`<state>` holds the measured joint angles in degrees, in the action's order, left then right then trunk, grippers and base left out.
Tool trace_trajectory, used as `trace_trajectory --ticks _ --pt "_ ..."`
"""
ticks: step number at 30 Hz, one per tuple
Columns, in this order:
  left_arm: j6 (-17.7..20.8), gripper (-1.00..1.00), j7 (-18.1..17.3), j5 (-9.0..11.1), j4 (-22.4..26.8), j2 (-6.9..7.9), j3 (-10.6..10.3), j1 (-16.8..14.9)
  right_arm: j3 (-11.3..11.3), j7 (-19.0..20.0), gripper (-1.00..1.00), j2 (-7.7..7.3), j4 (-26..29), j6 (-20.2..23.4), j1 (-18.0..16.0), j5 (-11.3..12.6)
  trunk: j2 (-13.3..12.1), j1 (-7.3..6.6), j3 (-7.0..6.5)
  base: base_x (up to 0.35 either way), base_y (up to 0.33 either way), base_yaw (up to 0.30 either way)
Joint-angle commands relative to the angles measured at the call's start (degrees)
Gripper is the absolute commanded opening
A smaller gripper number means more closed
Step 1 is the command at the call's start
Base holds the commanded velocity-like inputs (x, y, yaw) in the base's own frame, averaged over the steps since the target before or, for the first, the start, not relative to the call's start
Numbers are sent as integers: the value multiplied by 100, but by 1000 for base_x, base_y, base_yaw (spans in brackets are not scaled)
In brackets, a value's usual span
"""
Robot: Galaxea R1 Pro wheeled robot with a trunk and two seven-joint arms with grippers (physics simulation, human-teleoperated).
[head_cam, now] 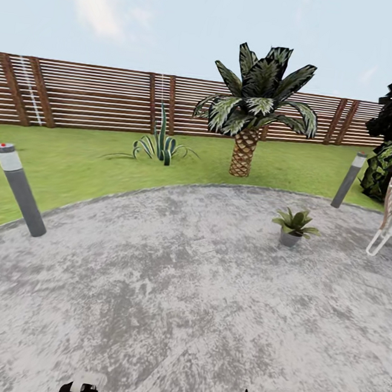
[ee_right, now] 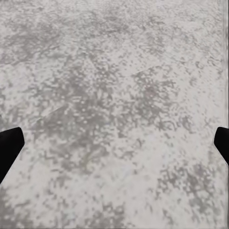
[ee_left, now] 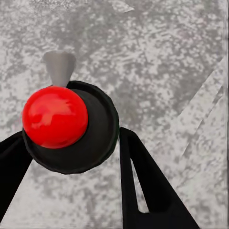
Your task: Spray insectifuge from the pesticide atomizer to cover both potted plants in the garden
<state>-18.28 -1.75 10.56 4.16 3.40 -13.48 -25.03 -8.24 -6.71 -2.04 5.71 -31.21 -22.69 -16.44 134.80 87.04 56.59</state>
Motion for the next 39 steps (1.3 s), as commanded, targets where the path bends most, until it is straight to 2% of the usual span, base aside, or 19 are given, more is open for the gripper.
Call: trace_trajectory --ticks 1,18,31,39 --pt "-18 -100 -18 60 -3 3 -40 -2 -38 -23 100 2 -9 -19 -6 -61 2 2 5 334 0 -257" --pt "-18 -100 -18 60 -3 3 -40 -2 -38 -21 100 2 -9 -19 -4 -61 2 2 5 334 0 -259" --pt "-18 -100 -18 60 -3 1 -40 -2 -38 -13 100 -31 -12 -17 -2 -70 2 2 5 334 0 -20" --pt "-18 -100 -18 60 -3 -6 -40 -2 -38 -15 100 0 -9 -17 -4 -61 2 2 5 334 0 -3"
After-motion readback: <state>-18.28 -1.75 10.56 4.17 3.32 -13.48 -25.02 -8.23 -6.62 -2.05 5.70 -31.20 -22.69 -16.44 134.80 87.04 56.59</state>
